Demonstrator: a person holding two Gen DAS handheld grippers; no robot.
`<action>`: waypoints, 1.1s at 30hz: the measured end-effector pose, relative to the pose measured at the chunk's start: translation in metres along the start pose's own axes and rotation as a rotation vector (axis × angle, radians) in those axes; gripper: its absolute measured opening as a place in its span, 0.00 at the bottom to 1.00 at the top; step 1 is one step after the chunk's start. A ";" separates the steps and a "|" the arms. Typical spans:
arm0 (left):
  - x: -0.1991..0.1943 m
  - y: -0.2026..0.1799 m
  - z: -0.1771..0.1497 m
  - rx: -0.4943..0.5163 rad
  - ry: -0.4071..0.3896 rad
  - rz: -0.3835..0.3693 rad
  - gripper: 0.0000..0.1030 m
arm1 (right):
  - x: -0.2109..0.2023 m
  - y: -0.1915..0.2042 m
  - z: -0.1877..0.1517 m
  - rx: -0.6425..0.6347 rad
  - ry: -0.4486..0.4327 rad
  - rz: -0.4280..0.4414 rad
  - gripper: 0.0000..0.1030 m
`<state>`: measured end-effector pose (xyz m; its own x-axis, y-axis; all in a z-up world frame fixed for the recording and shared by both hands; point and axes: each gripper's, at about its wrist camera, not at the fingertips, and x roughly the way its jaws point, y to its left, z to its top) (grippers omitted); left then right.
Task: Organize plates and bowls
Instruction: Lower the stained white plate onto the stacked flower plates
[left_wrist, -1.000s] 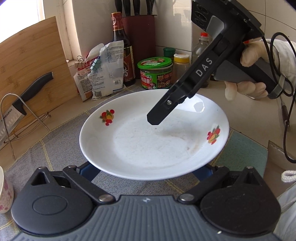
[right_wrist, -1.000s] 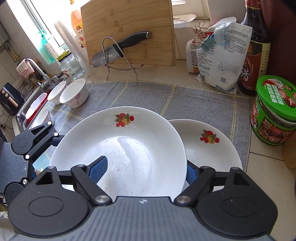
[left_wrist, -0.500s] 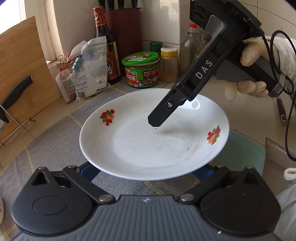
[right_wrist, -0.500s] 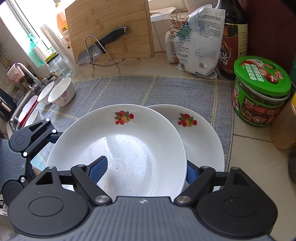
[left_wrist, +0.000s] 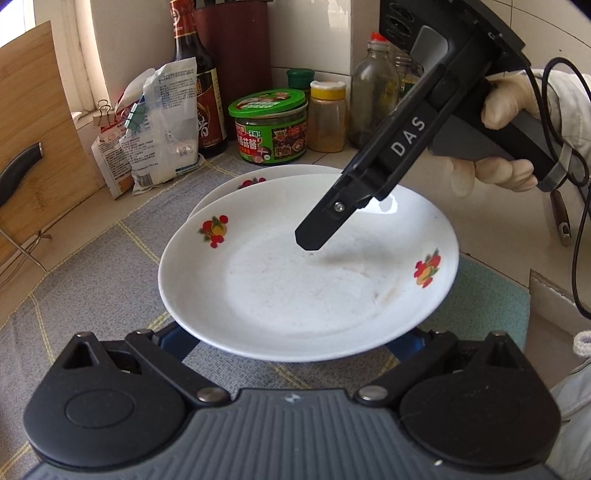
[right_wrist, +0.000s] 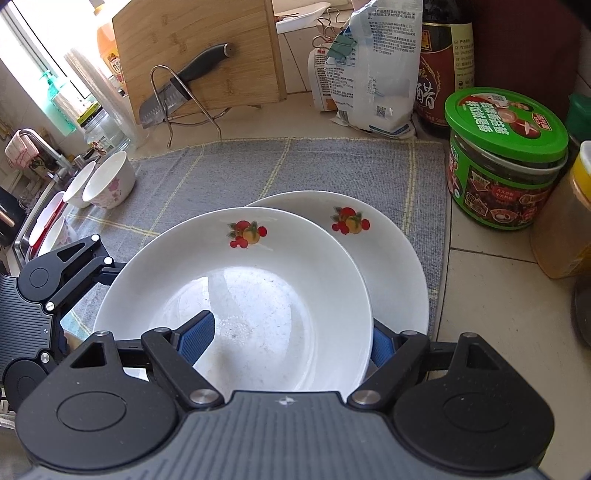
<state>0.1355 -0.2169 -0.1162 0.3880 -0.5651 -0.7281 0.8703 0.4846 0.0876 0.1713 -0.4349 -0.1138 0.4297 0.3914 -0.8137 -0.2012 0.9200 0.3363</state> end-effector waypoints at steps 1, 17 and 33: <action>0.001 0.000 0.000 0.002 0.002 -0.001 0.99 | 0.000 -0.001 -0.001 0.004 0.000 0.000 0.86; 0.010 0.005 -0.001 -0.009 -0.002 -0.028 0.99 | -0.009 -0.004 -0.007 0.032 0.003 -0.021 0.86; 0.005 0.010 0.002 0.006 -0.001 -0.048 0.98 | -0.021 -0.003 -0.013 0.071 -0.009 -0.051 0.86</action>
<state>0.1467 -0.2163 -0.1182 0.3459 -0.5885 -0.7308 0.8899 0.4526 0.0568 0.1515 -0.4459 -0.1036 0.4454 0.3439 -0.8266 -0.1157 0.9377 0.3277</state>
